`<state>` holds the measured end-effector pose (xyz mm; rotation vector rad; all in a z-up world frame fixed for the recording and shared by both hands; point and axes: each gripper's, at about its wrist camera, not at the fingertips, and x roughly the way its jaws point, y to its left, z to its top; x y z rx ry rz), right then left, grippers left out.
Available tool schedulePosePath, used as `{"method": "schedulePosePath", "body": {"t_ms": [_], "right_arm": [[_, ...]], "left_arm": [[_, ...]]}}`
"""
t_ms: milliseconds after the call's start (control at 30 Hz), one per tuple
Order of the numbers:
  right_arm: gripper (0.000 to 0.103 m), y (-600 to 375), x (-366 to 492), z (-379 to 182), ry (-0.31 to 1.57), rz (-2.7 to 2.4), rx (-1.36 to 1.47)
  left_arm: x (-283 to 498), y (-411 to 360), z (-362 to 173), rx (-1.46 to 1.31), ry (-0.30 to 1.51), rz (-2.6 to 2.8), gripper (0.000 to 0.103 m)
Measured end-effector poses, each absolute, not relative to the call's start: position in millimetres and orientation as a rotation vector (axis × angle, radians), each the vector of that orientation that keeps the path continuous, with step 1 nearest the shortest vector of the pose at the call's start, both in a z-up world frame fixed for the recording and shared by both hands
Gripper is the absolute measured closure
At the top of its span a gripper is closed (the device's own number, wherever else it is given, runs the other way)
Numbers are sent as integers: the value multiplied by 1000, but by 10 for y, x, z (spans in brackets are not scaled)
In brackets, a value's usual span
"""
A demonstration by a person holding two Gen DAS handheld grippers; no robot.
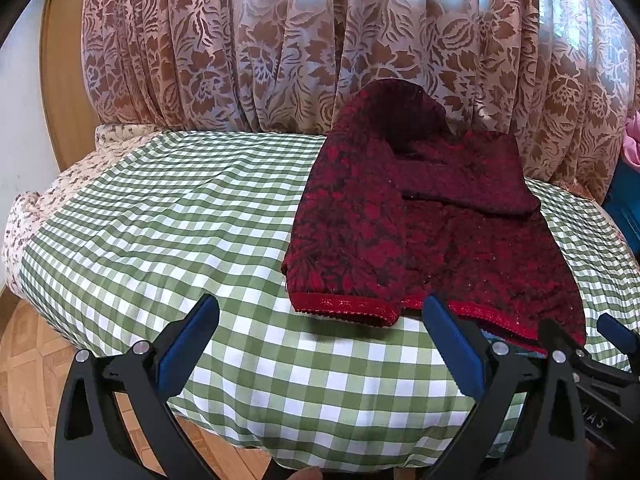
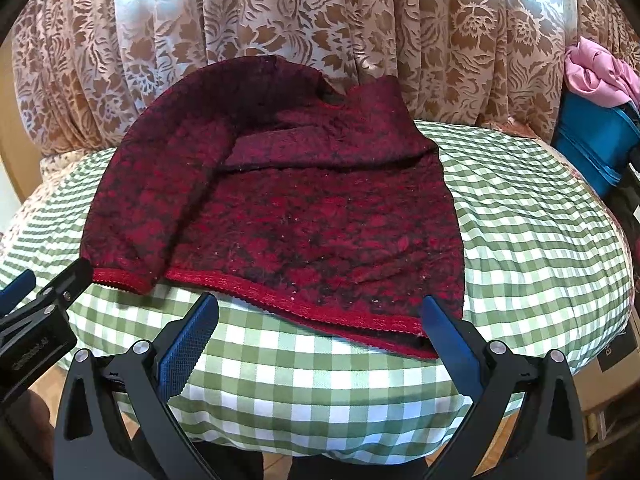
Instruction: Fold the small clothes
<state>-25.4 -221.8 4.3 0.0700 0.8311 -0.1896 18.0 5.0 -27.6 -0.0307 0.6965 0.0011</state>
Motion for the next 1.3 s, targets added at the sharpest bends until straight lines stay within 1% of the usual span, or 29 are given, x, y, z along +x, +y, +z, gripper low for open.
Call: {"method": "schedulePosePath", "body": {"t_ms": [767, 1100, 1300], "right_arm": [[3, -2196, -265, 75, 822, -186, 62], [3, -2259, -240, 59, 830, -175, 83], [3, -2272, -243, 90, 800, -165, 93]], "left_arm": [[146, 56, -242, -45, 682, -14, 2], [218, 92, -279, -61, 711, -3, 2], [230, 69, -260, -49, 706, -3, 2]]}}
